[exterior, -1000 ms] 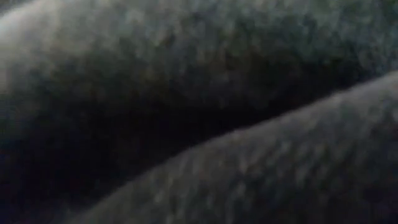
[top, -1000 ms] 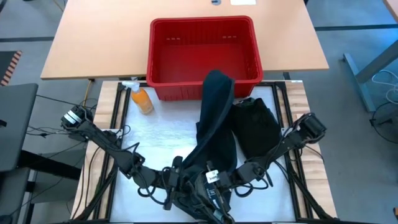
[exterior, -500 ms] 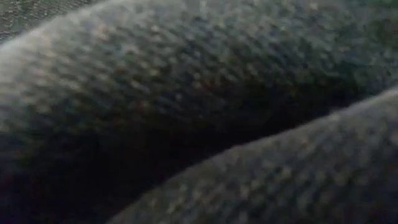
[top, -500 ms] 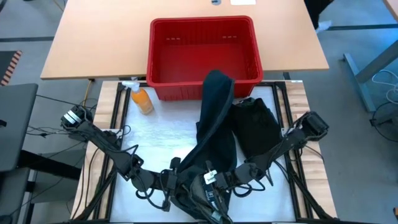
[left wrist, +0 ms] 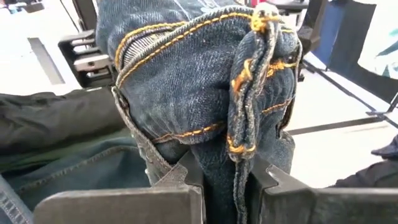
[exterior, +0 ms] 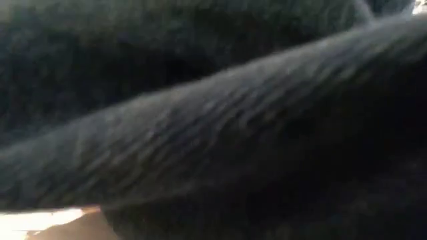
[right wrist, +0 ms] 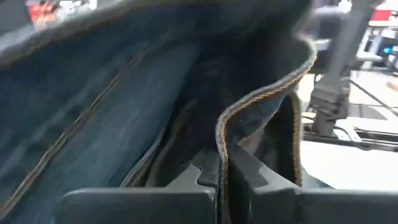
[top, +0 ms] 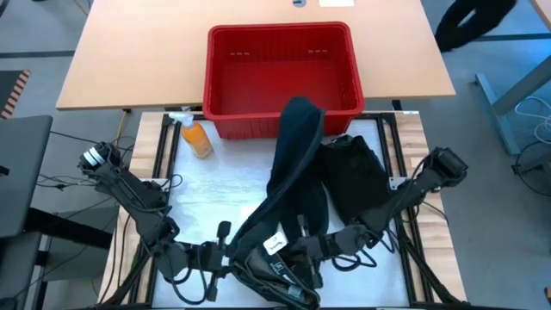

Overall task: Fold laundry
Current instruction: Fold the dark blue jeans

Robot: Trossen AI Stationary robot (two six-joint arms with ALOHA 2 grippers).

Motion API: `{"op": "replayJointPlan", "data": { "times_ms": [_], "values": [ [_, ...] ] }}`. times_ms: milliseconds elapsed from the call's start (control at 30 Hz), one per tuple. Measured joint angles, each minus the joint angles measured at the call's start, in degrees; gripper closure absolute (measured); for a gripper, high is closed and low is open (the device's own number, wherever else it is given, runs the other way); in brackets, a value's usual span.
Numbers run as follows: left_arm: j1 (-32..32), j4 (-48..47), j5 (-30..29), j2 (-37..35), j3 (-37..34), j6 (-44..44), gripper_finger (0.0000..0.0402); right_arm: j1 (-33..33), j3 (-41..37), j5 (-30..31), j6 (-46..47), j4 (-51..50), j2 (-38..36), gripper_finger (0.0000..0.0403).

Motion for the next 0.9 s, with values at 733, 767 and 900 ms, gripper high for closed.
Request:
{"op": "replayJointPlan", "data": {
  "times_ms": [733, 767, 900],
  "values": [
    [-2.81, 6.01, -31.73, -3.97, 14.9, 28.09, 0.0383, 10.71, 0.22, 21.57, -4.03, -26.15, -19.55, 0.0374],
    [-2.21, 5.55, -31.85, -3.77, 16.21, 29.8, 0.0384, 10.75, 0.22, 22.85, -3.91, -28.45, -20.58, 0.0376],
    [1.04, 5.29, -32.27, -2.12, 20.33, 35.62, 0.0385, 10.12, 0.23, 28.03, -2.83, -32.75, -23.91, 0.0378]
  ]
}}
